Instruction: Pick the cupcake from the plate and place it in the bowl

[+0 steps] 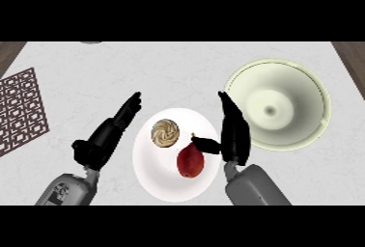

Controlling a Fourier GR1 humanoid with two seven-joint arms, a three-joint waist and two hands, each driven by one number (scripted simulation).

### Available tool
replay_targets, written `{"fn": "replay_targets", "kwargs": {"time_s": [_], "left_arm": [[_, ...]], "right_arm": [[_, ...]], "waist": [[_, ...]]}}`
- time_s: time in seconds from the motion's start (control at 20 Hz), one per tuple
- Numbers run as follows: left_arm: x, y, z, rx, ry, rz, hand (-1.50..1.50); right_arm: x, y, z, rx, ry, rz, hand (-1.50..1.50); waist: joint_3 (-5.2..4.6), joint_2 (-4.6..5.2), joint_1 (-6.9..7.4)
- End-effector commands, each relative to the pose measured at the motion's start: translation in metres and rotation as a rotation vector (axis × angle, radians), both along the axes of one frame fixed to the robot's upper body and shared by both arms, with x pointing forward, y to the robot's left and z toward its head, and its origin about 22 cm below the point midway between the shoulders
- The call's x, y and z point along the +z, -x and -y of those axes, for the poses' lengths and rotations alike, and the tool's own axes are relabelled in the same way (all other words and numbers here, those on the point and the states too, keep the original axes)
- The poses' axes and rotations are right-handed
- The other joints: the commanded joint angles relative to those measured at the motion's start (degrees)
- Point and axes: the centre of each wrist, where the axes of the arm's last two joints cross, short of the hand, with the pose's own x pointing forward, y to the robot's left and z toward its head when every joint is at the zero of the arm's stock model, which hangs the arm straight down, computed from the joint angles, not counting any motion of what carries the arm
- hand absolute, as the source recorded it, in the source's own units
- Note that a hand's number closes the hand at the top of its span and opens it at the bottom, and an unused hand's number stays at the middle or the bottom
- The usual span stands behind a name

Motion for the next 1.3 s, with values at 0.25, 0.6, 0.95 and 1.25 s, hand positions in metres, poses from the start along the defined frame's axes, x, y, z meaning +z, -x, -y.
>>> {"fn": "replay_targets", "kwargs": {"time_s": [0.25, 0.6, 0.95, 1.25], "left_arm": [[0.008, -0.003, 0.006, -0.019, 0.002, -0.005, 0.00], [0.019, -0.006, 0.011, -0.032, 0.013, 0.003, 0.00], [0.016, -0.001, 0.008, -0.029, 0.011, -0.017, 0.00], [0.018, -0.003, -0.005, -0.017, 0.025, -0.011, 0.00]], "right_arm": [[0.059, -0.014, -0.052, 0.111, 0.233, -0.586, -1.50], [0.128, -0.036, -0.083, 0.116, 0.197, -0.767, -1.50], [0.128, -0.041, -0.103, 0.119, 0.229, -0.832, -1.50], [0.127, -0.040, -0.120, 0.090, 0.257, -0.775, -1.50]], "waist": [[0.29, -0.18, 1.07], [0.45, 0.35, 1.79], [0.46, 0.22, 0.82], [0.44, 0.24, 0.95]]}}
